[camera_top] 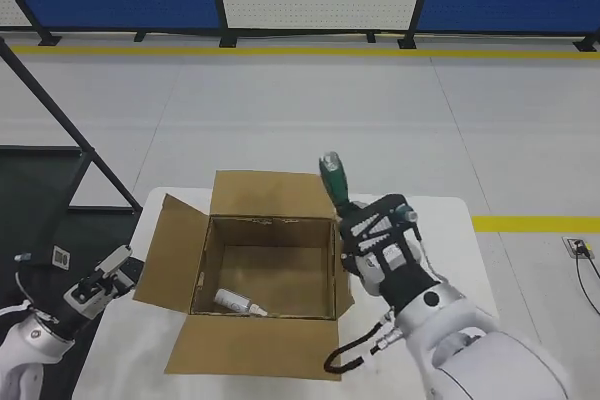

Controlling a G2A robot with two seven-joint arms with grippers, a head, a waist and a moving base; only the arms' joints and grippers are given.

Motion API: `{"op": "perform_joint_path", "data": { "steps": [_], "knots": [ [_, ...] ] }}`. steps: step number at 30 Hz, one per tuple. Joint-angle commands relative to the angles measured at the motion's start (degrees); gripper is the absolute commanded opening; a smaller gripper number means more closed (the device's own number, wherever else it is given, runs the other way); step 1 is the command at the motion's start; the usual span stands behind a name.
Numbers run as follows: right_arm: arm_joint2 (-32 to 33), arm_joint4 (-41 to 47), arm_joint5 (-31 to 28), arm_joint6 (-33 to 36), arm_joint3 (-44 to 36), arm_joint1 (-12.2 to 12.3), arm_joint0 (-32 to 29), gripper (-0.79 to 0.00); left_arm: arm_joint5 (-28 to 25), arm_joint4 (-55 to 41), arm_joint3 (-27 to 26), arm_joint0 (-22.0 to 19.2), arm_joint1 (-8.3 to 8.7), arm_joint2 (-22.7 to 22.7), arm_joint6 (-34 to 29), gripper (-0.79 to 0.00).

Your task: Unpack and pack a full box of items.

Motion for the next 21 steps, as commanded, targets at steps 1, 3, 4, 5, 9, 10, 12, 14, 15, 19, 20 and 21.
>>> {"op": "perform_joint_path", "data": {
  "steps": [1,3,4,5,9,10,12,14,15,19,20,21],
  "knots": [
    [3.2,0.0,1.4,0.2,0.5,0.2,-2.4,-0.785,0.1,0.4,-0.2,-0.5,0.06,0.6,-0.4,0.000],
    [6.2,-0.1,2.9,1.7,0.5,0.4,-5.1,-0.785,0.2,0.6,-0.3,-1.0,0.11,1.2,-0.8,0.000],
    [7.8,0.5,3.4,2.0,0.5,0.5,-6.5,-0.785,0.3,0.7,-0.3,-1.3,0.14,1.5,-0.9,0.000],
    [9.8,0.7,4.3,2.8,0.5,0.6,-8.4,-0.785,0.4,0.7,-0.3,-1.5,0.16,1.7,-1.0,0.000],
    [18.0,7.4,4.8,2.0,0.5,1.1,-17.8,-0.785,0.5,1.0,-0.4,-2.3,0.27,2.4,-1.5,0.000],
    [20.2,9.6,4.5,1.4,0.5,1.2,-20.4,-0.785,0.6,1.1,-0.4,-2.4,0.29,2.6,-1.6,0.000],
    [24.4,14.5,3.3,0.8,0.5,1.4,-25.4,-0.785,0.6,1.2,-0.5,-2.7,0.34,2.7,-1.6,0.000],
    [28.5,18.5,2.5,0.2,2.0,1.6,-29.6,-0.785,0.7,1.0,-0.8,-2.9,0.39,2.6,-1.6,0.000],
    [29.9,20.6,1.7,-0.4,3.2,1.6,-30.6,-0.785,0.7,1.0,-0.9,-3.1,0.42,2.6,-1.6,0.000],
    [33.5,26.5,-2.8,-0.5,9.4,2.2,-31.8,-0.785,1.0,0.8,-1.2,-3.5,0.52,2.5,-1.4,0.000],
    [34.2,26.8,-3.1,0.2,11.0,2.4,-31.5,-0.785,1.1,0.9,-1.2,-3.5,0.54,2.5,-1.4,0.000],
    [34.5,26.8,-2.9,1.0,12.3,2.5,-30.8,-0.785,1.1,0.9,-1.3,-3.6,0.55,2.6,-1.3,0.000]
  ]
}}
